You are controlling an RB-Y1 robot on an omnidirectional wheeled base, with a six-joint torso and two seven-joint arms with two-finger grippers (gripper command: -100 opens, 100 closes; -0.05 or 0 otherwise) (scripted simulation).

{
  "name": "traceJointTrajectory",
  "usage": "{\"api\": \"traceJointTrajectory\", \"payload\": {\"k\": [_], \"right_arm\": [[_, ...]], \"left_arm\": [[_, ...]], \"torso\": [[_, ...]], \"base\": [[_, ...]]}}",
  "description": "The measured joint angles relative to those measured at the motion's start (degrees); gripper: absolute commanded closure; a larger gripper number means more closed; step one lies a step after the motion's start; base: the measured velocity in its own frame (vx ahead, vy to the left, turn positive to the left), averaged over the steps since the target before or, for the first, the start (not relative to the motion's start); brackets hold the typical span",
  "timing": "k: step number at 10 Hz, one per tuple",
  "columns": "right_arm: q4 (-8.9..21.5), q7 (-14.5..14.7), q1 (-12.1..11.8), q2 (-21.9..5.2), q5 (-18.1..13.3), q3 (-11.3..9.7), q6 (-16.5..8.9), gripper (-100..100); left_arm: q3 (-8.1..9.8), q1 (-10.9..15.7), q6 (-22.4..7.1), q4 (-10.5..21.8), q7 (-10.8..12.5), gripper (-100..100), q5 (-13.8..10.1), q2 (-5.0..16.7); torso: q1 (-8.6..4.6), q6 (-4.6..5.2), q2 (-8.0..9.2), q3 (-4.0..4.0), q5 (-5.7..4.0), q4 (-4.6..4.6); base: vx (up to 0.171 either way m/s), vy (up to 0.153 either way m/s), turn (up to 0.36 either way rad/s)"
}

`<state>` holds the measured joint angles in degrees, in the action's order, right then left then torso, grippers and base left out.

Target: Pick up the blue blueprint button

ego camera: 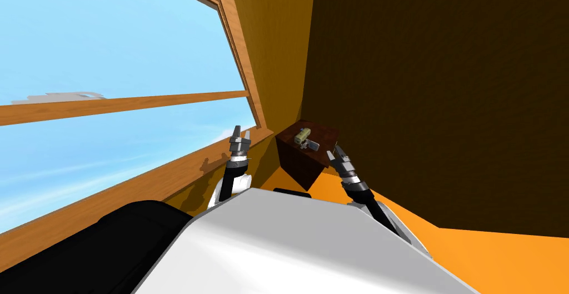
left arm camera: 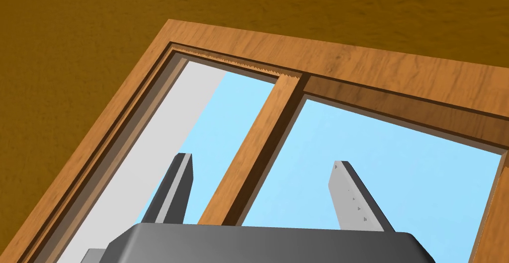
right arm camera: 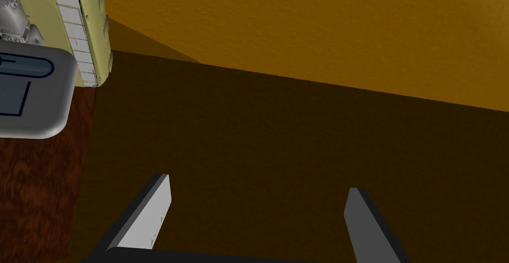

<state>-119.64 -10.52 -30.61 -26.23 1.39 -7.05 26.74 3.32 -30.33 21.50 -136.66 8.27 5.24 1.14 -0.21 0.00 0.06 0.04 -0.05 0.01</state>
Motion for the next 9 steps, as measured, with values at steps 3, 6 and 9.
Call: {"api": "traceJointTrajectory", "payload": {"k": [3, 6, 9], "right_arm": [[1.49, -0.31, -0.23, -4.64, -0.94, -0.92, -0.02, -100], [2.57, -1.01, -1.13, -9.98, -1.83, -1.5, -0.02, -100], [3.73, -1.43, -1.53, -15.31, -2.81, -2.32, -0.1, -100]], "left_arm": [[0.0, 0.0, 0.0, 0.0, 0.0, 0, 0.0, 0.0], [0.0, 0.0, 0.0, 0.0, 0.0, 0, 0.0, 0.0], [0.0, 0.0, 0.0, 0.0, 0.0, 0, 0.0, 0.0]], "torso": [[0.01, 0.0, -0.01, 0.0, 0.0, 0.0], [-0.01, 0.0, 0.01, 0.0, 0.0, 0.0], [0.03, 0.0, -0.03, -0.01, 0.0, 0.0]], "base": [[-0.018, -0.05, 0.026], [-0.017, -0.046, 0.029], [-0.015, -0.046, 0.043]]}}
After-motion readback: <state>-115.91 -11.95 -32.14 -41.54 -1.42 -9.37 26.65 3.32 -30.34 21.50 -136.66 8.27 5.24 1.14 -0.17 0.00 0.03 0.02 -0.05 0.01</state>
